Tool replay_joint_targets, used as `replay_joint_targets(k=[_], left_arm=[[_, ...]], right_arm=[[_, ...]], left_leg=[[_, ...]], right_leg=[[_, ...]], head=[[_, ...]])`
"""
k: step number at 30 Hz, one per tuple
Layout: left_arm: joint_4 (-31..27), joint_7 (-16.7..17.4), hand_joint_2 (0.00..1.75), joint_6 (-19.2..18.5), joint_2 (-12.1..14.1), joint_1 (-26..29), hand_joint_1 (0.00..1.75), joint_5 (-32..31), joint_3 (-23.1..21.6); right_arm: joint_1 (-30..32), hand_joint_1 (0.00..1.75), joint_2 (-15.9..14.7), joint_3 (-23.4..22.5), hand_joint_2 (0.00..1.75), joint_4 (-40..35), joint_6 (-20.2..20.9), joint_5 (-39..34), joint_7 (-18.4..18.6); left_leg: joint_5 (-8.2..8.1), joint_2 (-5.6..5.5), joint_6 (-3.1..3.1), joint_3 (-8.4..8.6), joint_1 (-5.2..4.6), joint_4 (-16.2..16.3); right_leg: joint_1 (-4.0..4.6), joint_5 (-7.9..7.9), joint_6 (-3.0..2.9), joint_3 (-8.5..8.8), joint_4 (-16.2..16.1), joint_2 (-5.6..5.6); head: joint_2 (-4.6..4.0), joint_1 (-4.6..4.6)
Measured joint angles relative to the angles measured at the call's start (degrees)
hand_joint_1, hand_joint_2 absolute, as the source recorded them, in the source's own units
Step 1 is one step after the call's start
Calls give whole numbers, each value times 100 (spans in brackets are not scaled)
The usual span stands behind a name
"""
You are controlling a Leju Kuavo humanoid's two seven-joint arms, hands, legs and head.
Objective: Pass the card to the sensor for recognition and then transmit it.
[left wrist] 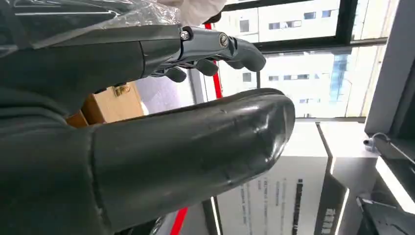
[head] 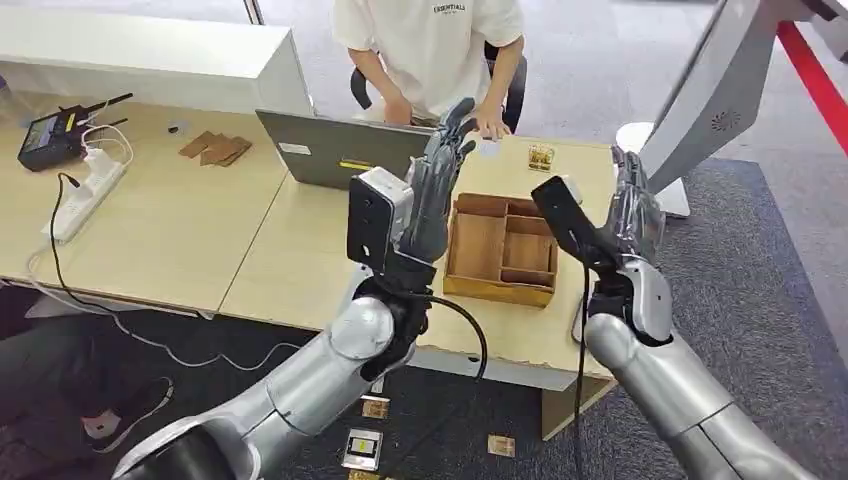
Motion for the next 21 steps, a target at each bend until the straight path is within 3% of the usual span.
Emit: replay_joint_targets(k=[5, 21], left_arm=[[-153, -24, 0, 11, 86, 0, 0, -11, 20], [-284, -68, 0, -124, 151, 2, 0, -53, 112]], right_arm=[[419, 0, -164, 59, 175, -508, 696, 346, -157], [859, 0, -171, 419, 175, -709, 1207, 980, -348]], left_leg=[[0, 0, 0, 0, 0, 0], [1, -2, -1, -1, 1, 0]], right_leg=[[1, 0, -1, 0, 0, 0], [1, 0, -1, 1, 0, -1]], head=[[0, 0], [0, 2]])
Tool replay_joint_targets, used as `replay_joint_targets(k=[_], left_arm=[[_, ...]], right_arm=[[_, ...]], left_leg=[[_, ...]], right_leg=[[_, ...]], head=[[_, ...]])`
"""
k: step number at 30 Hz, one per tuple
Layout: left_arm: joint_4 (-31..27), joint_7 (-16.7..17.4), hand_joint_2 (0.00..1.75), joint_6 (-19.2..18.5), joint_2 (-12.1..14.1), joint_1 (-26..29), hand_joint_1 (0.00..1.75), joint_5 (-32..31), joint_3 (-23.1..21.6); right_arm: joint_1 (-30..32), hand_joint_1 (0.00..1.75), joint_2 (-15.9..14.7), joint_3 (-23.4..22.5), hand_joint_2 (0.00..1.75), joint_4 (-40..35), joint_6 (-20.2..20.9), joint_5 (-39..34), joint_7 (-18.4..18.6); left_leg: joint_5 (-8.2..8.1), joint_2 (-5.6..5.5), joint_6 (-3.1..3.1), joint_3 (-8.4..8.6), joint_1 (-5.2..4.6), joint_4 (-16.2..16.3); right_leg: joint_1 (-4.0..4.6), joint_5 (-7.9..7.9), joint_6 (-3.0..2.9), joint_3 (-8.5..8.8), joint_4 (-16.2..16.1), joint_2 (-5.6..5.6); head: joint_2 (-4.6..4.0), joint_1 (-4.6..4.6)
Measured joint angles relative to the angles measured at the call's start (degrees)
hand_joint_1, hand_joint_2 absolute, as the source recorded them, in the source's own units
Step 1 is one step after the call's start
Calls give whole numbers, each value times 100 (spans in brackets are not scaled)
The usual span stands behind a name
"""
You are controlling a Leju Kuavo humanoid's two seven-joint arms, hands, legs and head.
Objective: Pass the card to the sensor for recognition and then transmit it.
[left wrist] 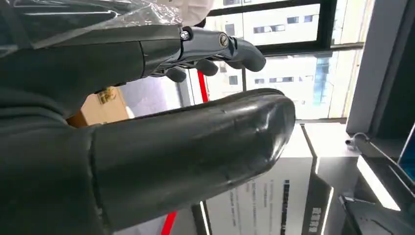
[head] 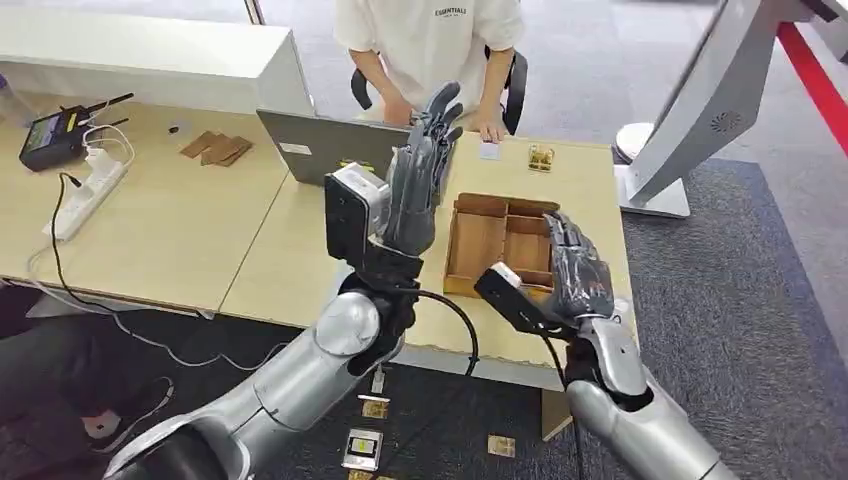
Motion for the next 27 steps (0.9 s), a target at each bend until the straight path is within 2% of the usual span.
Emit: replay_joint_targets(k=[7, 13, 18, 27], left_arm=[[-7, 0, 0, -112, -13, 7, 0, -26, 20], [-7, -57, 0, -219, -35, 26, 0, -26, 22], [13, -142, 0, -291, -96, 29, 0, 9, 22], [98, -195, 0, -315, -190, 24, 0, 61, 20]], right_arm=[[-3, 0, 136, 133, 175, 276, 221, 1051, 90], [-13, 0, 295, 225, 175, 643, 245, 1291, 90], [-123, 0, 396, 234, 175, 1076, 147, 1660, 238], [-333, 0, 564, 232, 175, 1921, 147, 1678, 223]], left_leg=[[0, 1, 0, 1, 0, 0], [0, 0, 0, 0, 0, 0], [0, 0, 0, 0, -1, 0], [1, 0, 0, 1, 0, 0]], right_leg=[[0, 0, 0, 0, 0, 0], [1, 0, 0, 0, 0, 0], [-1, 0, 0, 0, 0, 0], [0, 1, 0, 0, 0, 0]], head=[[0, -2], [0, -2], [0, 0], [0, 0]])
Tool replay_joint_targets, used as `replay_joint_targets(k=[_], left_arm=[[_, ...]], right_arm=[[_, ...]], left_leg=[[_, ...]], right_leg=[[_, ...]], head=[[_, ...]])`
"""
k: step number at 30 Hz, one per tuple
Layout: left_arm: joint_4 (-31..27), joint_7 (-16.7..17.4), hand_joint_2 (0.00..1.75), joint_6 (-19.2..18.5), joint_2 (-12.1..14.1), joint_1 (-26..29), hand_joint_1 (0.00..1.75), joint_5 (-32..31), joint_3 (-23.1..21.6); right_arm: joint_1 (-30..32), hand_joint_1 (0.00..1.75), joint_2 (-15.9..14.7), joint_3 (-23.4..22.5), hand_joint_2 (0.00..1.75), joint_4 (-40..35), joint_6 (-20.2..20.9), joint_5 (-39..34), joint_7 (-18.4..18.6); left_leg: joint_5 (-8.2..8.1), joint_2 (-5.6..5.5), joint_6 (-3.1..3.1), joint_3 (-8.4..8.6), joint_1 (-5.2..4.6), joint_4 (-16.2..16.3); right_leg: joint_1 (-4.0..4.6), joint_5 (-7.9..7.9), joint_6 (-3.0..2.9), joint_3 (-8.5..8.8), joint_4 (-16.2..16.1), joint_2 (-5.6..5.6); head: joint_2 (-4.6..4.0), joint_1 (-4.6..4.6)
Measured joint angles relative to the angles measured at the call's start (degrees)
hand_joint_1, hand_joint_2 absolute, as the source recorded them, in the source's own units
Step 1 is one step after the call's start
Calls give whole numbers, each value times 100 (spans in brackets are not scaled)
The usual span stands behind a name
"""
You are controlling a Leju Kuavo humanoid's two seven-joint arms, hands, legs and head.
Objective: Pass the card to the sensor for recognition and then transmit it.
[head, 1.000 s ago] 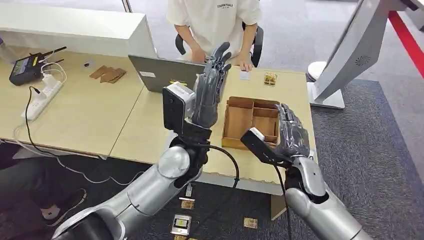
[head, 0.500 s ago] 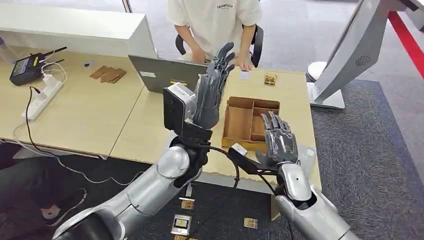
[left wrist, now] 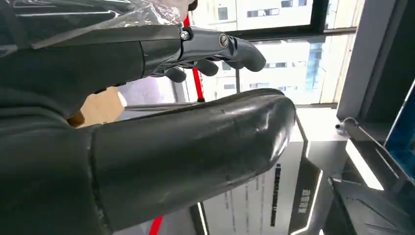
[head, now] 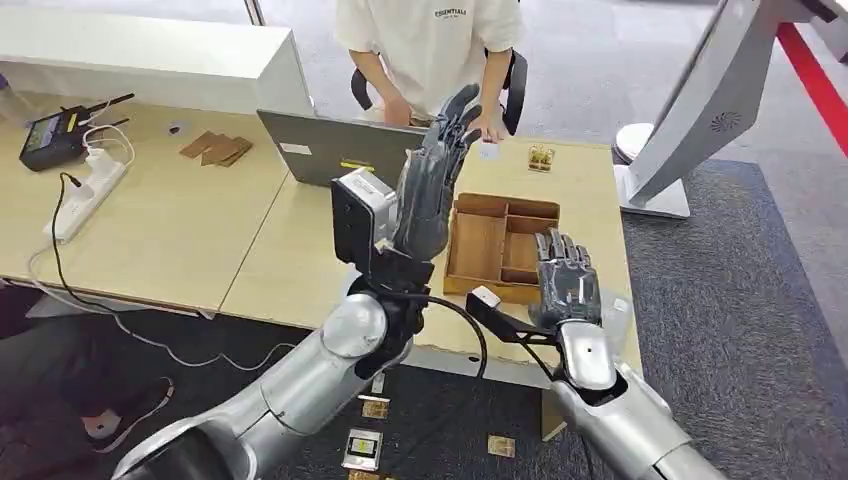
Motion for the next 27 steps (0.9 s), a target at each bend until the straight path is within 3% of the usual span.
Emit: replay_joint_targets(k=[27], left_arm=[[116, -50, 0, -7, -63, -13, 0, 146, -81]], right_arm=[[-309, 0, 449, -11, 175, 1224, -396, 22, -42]], left_leg=[[0, 2, 0, 0, 0, 0]], right_leg=[[1, 0, 0, -1, 0, 1]], head=[[0, -2]])
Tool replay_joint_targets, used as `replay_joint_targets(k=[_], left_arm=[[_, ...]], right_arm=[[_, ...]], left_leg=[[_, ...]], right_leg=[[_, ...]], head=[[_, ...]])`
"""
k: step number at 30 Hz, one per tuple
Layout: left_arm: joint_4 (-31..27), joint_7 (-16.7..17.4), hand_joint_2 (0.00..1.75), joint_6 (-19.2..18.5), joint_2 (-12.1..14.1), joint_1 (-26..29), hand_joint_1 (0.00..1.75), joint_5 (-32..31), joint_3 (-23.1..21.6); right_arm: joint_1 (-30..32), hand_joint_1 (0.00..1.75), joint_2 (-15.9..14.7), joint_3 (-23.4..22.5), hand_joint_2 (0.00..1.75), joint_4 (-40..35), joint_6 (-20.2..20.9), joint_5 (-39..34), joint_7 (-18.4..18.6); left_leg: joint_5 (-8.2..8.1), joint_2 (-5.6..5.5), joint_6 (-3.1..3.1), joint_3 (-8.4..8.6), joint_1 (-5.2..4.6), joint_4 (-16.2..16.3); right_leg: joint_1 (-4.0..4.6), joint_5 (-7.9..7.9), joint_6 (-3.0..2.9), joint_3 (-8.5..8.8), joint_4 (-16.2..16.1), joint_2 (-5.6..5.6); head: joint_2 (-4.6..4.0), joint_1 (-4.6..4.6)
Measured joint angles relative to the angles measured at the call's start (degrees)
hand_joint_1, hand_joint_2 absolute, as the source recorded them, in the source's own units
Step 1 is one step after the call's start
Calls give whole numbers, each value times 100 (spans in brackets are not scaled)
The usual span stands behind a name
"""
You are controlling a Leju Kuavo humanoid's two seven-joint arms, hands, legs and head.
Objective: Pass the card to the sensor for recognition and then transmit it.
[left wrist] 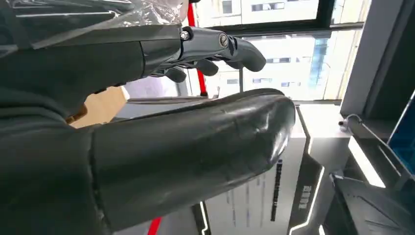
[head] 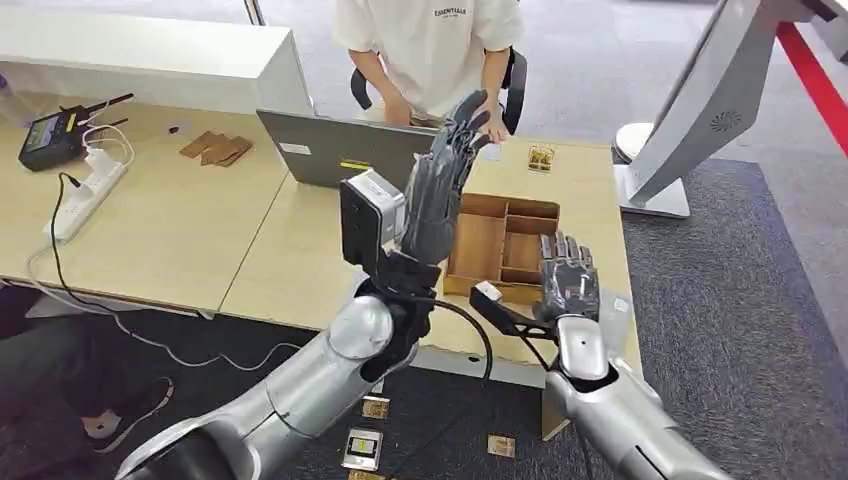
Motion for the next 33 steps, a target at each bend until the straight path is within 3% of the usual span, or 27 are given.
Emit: replay_joint_targets(k=[18, 19, 20, 21, 33], left_arm=[[125, -17, 0, -52, -83, -56, 0, 57, -94], [129, -20, 0, -52, -85, -60, 0, 57, -94], [140, -26, 0, -52, -94, -64, 0, 57, -96], [153, -33, 0, -52, -100, -71, 0, 57, -98], [170, -63, 0, 20, -127, -101, 0, 140, -114]], right_arm=[[-29, 0, 192, 2, 175, 245, 4, 35, -66], [-30, 35, 197, 2, 175, 247, 4, 44, -70], [-31, 157, 201, 2, 175, 256, 9, 55, -74], [-33, 175, 216, 2, 175, 269, 15, 57, -74], [-35, 175, 245, 2, 175, 275, 181, -42, -142]], left_leg=[[0, 0, 0, 0, 0, 0], [0, 0, 0, 0, 0, 0], [0, 0, 0, 0, 0, 0], [0, 0, 0, 0, 0, 0], [0, 0, 0, 0, 0, 0]], right_leg=[[0, 0, 0, 0, 0, 0], [0, 0, 0, 0, 0, 0], [0, 0, 0, 0, 0, 0], [0, 0, 0, 0, 0, 0], [-1, 0, 0, 0, 0, 0]], head=[[0, 0], [0, 0], [0, 0], [0, 2], [0, 2]])
